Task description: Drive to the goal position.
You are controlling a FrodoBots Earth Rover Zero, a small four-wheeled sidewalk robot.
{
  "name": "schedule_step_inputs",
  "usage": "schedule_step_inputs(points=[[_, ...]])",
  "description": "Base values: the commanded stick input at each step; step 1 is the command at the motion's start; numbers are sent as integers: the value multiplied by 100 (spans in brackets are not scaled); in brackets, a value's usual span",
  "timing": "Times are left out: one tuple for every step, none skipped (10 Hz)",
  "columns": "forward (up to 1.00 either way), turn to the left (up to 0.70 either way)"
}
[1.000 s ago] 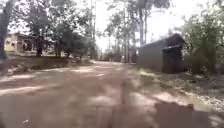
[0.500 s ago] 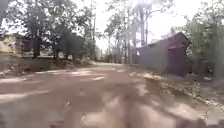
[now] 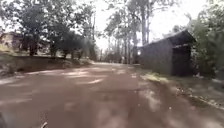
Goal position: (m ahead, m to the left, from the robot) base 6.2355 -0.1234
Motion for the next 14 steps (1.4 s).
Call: schedule_step_inputs(points=[[100,0],[100,0],[100,0],[100,0],[100,0],[100,0],[100,0],[100,0],[100,0],[100,0],[100,0],[100,0],[100,0],[100,0]])
